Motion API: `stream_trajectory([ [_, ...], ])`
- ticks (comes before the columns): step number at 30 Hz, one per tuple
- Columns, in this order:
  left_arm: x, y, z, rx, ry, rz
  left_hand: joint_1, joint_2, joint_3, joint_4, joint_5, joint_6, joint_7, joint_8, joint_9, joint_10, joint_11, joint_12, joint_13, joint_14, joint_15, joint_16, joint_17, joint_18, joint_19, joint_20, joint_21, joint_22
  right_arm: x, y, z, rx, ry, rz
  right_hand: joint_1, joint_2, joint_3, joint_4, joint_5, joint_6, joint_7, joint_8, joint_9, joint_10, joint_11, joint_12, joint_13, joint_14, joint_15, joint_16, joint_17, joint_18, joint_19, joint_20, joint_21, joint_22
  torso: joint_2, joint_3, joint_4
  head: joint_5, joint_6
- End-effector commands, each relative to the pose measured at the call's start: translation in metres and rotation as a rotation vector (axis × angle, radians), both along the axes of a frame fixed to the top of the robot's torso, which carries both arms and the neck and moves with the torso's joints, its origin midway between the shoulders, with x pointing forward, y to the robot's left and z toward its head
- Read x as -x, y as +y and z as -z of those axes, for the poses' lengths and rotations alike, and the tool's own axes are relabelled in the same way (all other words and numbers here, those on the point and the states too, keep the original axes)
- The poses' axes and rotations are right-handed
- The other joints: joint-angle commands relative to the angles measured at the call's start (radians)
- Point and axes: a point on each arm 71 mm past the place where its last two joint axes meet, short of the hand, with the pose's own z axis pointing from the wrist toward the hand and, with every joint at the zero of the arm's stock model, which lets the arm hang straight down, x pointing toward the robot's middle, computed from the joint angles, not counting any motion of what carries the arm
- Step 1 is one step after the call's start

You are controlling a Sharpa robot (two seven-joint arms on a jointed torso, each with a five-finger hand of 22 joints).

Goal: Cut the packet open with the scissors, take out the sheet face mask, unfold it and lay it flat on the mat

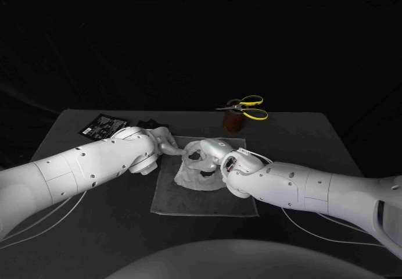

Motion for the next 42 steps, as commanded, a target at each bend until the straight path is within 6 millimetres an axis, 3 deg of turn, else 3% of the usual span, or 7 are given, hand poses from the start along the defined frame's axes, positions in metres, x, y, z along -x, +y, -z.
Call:
stream_trajectory([
  [1,0.001,-0.003,0.003,-0.09,0.035,0.037,0.008,0.004,0.002,-0.004,-0.002,0.009,0.0,0.003,-0.003,0.001,-0.004,0.005,0.003,0.093,-0.004,-0.006,0.215,-0.013,0.005,0.001,0.004,0.101,0.003,-0.016,0.022,0.113,0.1,0.051,0.01,0.001,0.0,-0.005,0.007,-0.002,0.007,0.004,-0.001,-0.001,0.002,0.004,0.019,0.067,-0.006,0.004,0.108,0.011,-0.004,-0.004,-0.004,0.1,0.0,0.0011,0.0005,0.003,0.0],
  [16,0.001,-0.016,0.006,-0.137,0.065,0.074,0.025,0.015,0.008,0.001,-0.002,0.025,-0.007,0.012,-0.004,0.027,-0.009,0.031,0.044,0.093,-0.008,-0.006,0.214,-0.015,0.011,-0.001,0.011,0.108,0.002,-0.015,0.022,0.116,0.101,0.052,0.011,0.002,-0.002,-0.006,0.007,-0.002,0.008,0.004,-0.001,-0.001,0.002,0.004,0.018,0.067,-0.005,0.004,0.109,0.011,-0.003,-0.004,-0.004,0.101,0.0,0.0012,-0.0004,0.003,0.0],
  [31,0.006,-0.022,0.006,-0.16,0.083,0.097,0.052,0.006,0.009,-0.006,-0.002,0.037,-0.016,0.022,-0.004,0.035,-0.017,0.041,0.058,0.094,-0.015,-0.004,0.219,-0.015,0.012,-0.008,0.012,0.11,0.002,-0.016,0.023,0.119,0.102,0.054,0.012,0.003,-0.002,-0.006,0.007,-0.002,0.008,0.003,-0.001,0.0,0.002,0.005,0.019,0.067,-0.005,0.004,0.108,0.011,-0.003,-0.004,-0.004,0.1,0.0,-0.0009,-0.0001,0.001,0.0],
  [42,0.007,-0.025,0.007,-0.166,0.087,0.1,0.069,0.005,0.016,-0.013,-0.001,0.036,-0.017,0.024,-0.005,0.034,-0.019,0.04,0.058,0.094,-0.016,-0.004,0.219,-0.015,0.012,-0.01,0.013,0.111,0.002,-0.015,0.023,0.121,0.103,0.054,0.013,0.004,-0.001,-0.007,0.008,-0.001,0.008,0.003,-0.001,-0.001,0.002,0.004,0.018,0.067,-0.005,0.003,0.107,0.011,-0.003,-0.004,-0.004,0.101,0.0,0.0001,-0.0008,0.003,0.0],
])
